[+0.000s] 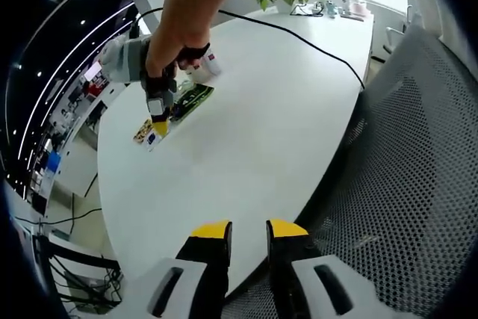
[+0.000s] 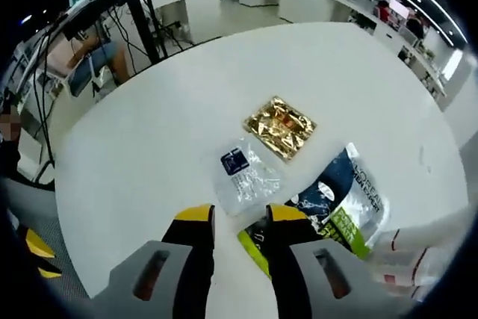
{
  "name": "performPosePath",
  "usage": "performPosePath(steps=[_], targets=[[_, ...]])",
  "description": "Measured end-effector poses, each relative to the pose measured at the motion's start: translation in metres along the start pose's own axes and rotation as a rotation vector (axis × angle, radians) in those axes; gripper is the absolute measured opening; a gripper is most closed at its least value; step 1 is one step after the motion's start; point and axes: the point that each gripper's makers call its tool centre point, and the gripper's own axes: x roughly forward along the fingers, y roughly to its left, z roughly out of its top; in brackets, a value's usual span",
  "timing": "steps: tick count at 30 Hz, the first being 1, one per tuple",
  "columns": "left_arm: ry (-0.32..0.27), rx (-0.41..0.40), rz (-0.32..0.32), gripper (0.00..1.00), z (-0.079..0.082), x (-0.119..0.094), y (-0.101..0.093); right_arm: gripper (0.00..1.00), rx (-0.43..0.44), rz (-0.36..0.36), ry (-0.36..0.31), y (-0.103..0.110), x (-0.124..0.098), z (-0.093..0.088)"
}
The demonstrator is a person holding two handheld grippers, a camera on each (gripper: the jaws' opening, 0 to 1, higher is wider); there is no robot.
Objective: Arrange the skincare products in the storage area until every visible bottle or jar stands upright without overlapping.
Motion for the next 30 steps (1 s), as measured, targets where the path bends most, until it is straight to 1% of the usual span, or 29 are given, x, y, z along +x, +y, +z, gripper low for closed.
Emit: performPosePath(steps=[2, 5, 7, 9, 10, 11, 12, 13, 14, 15, 17, 18, 19, 20, 23, 25, 27, 29, 30], targets=[[-0.003, -0.001, 0.002, 0.19, 0.001, 0.0, 0.001, 0.26, 0.01, -0.007, -0.041, 0.0, -0.007, 0.006], [-0.001, -0.001, 0.0, 0.19, 0.0, 0.0, 0.0, 0.26, 0.027, 0.003, -0.116, 0.01, -0.022, 0.013], [0.001, -0.001, -0.001, 0.19, 0.0, 0.0, 0.0, 0.27, 0.043, 0.037, -0.185, 0.021, -0.034, 0.017], [0.001, -0.001, -0.001, 0.19, 0.0, 0.0, 0.0, 0.31, 0.038, 0.079, -0.224, 0.039, -0.053, 0.012], [0.001, -0.002, -0.002, 0.19, 0.0, 0.0, 0.0, 0.32, 0.078, 0.092, -0.258, 0.045, -0.062, 0.01], [0.002, -0.004, -0.005, 0.19, 0.0, 0.001, 0.0, 0.35, 0.093, 0.112, -0.276, 0.05, -0.067, 0.009], [0.004, -0.001, -0.004, 0.19, 0.0, 0.0, 0.0, 0.37, 0.105, 0.147, -0.294, 0.062, -0.077, 0.005], [0.0, 0.0, 0.0, 0.19, 0.0, 0.0, 0.001, 0.4, 0.126, 0.158, -0.301, 0.068, -0.085, 0.001], [-0.008, -0.001, 0.003, 0.19, 0.002, 0.0, 0.001, 0.44, 0.14, 0.167, -0.309, 0.071, -0.089, 0.0], [-0.016, 0.003, 0.005, 0.19, 0.003, -0.001, 0.002, 0.47, 0.2, 0.215, -0.346, 0.083, -0.098, -0.007], [-0.022, 0.016, 0.007, 0.19, 0.005, -0.002, 0.002, 0.52, 0.212, 0.245, -0.358, 0.095, -0.112, -0.017], [-0.024, 0.019, 0.008, 0.2, 0.005, -0.002, 0.002, 0.54, 0.199, 0.242, -0.354, 0.097, -0.117, -0.023], [-0.025, 0.018, 0.008, 0.2, 0.005, -0.002, 0.002, 0.56, 0.207, 0.234, -0.358, 0.102, -0.126, -0.031], [-0.024, 0.019, 0.006, 0.21, 0.005, -0.002, 0.002, 0.59, 0.218, 0.231, -0.37, 0.103, -0.132, -0.036], [-0.015, 0.031, -0.003, 0.22, 0.004, -0.001, 0.0, 0.58, 0.241, 0.244, -0.369, 0.11, -0.152, -0.053], [-0.011, 0.039, -0.011, 0.23, 0.004, 0.0, -0.003, 0.58, 0.236, 0.223, -0.386, 0.11, -0.166, -0.063], [-0.003, 0.045, -0.018, 0.23, 0.004, 0.001, -0.005, 0.59, 0.237, 0.214, -0.388, 0.113, -0.177, -0.073], [-0.002, 0.057, -0.031, 0.24, 0.005, 0.002, -0.009, 0.63, 0.233, 0.197, -0.396, 0.116, -0.19, -0.086], [-0.006, 0.071, -0.037, 0.24, 0.006, 0.003, -0.01, 0.64, 0.237, 0.177, -0.404, 0.115, -0.195, -0.09]])
